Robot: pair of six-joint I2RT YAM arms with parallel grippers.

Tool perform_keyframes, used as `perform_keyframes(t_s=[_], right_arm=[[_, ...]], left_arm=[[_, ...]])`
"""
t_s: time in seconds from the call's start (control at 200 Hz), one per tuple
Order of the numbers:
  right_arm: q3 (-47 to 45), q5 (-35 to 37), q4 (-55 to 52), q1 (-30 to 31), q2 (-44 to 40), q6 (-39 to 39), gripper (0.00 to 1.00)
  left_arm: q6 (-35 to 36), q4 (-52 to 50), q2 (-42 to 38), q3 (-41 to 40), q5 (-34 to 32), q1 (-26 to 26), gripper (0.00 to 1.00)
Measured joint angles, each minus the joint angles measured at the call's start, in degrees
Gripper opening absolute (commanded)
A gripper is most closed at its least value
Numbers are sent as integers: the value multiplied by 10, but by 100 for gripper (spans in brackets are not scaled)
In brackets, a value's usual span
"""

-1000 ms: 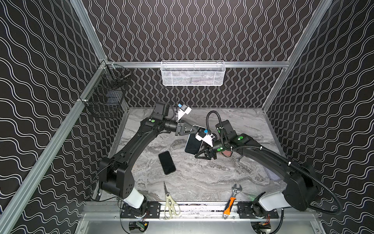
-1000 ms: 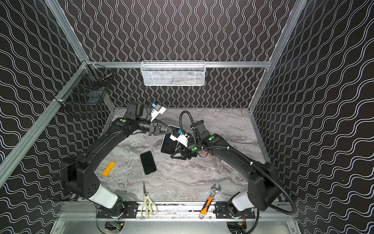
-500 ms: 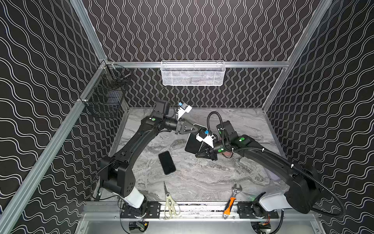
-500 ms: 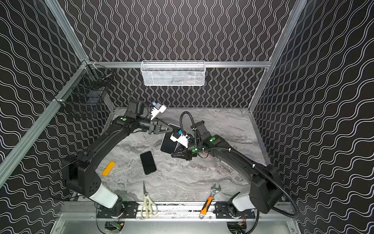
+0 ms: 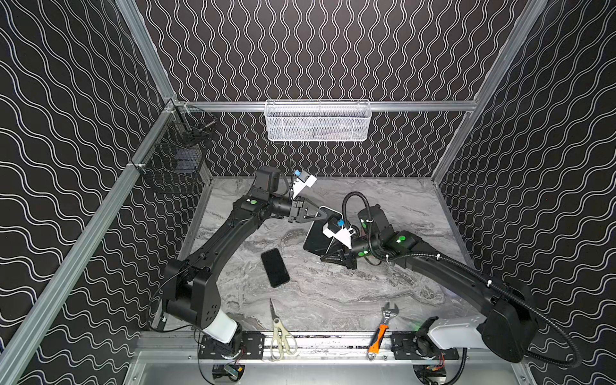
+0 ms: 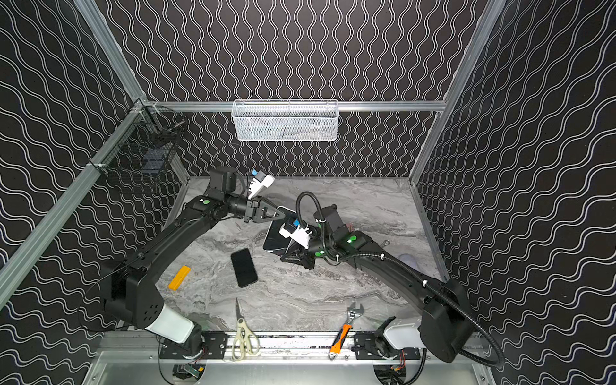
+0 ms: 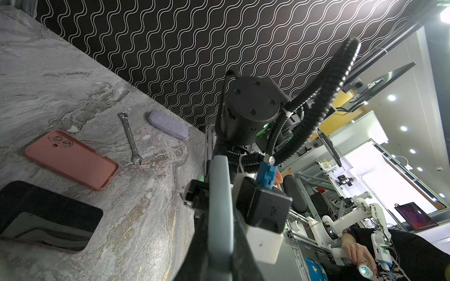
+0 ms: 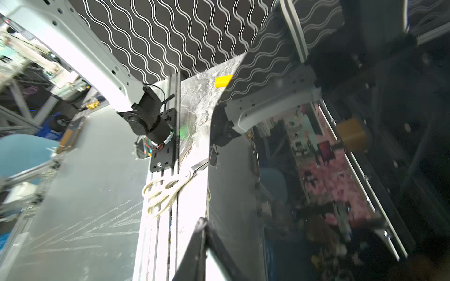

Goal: Take the phone out of the phone case
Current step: Remove the phone case from the phone.

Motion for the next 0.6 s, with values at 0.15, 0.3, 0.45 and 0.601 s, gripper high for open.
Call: perform_keyframes(t_s=[0.15, 0.3, 0.45, 0.601], right_arm=[[-25, 38, 49, 10, -13, -3, 1], [-38, 80, 73, 14, -14, -19, 2], [-49, 93, 76, 17, -14, -38, 3], [-50, 97, 84, 17, -11, -49, 4]], left_arm=[[-17, 24, -6, 0, -1, -1, 0], [-45, 22, -9, 5, -16, -2, 0], [-66, 29, -18, 9, -35, -4, 0], [-74, 34, -25, 12, -51, -6, 0]])
